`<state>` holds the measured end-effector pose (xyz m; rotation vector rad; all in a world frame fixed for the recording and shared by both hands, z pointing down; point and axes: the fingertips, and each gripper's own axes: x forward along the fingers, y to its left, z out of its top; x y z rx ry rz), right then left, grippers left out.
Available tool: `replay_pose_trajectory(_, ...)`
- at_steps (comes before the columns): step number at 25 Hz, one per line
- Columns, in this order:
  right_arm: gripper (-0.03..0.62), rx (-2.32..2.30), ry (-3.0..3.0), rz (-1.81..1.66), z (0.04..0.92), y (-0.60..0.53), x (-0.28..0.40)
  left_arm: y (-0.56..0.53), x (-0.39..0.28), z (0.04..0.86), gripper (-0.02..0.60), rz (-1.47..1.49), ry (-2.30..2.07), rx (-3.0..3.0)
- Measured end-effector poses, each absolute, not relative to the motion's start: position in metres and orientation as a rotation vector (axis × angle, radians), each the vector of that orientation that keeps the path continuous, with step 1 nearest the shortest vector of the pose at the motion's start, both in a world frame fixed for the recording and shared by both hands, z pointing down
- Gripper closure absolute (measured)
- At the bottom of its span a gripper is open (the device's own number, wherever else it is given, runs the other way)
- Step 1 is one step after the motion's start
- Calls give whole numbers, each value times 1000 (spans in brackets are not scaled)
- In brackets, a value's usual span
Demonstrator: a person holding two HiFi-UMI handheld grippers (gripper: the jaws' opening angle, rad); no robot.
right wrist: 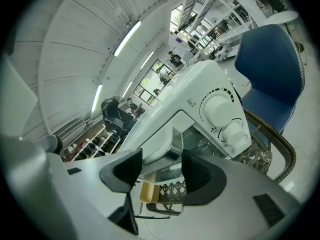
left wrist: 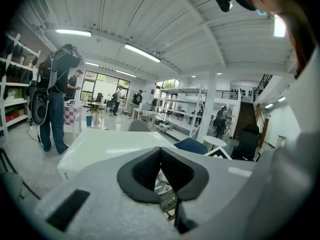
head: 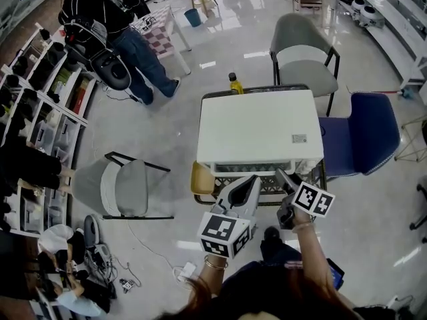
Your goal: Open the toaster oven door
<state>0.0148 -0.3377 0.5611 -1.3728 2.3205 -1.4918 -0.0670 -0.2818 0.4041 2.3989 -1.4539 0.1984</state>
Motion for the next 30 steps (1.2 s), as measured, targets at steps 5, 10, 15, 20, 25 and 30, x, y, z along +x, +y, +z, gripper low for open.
replay_pose_trajectory(5,355,-1374,2340,-1478,560,-336,15,-280,-66,402,568,190,-1451,2403)
replay_pose_trajectory(10,356,-1381,2349,-1472,563,-332,17,-274,-62,403,568,183,-1451,2405)
replay_pose_trajectory(15,356,-1388,2367,-1475,566,-325,18,-265,-62,403,568,185,-1446,2417)
replay_pose_trajectory(20,356,-1390,2394,-1487,565,-313,15,-256,-66,399,568,174,-1455,2408)
replay_pose_trajectory(25,355,-1408,2409,-1480,570,-303,18,-247,-62,399,568,163,-1458,2408)
replay_pose_trajectory(30,355,-1445,2447,-1454,572,-289,20,-233,-60,397,568,160,-1458,2409)
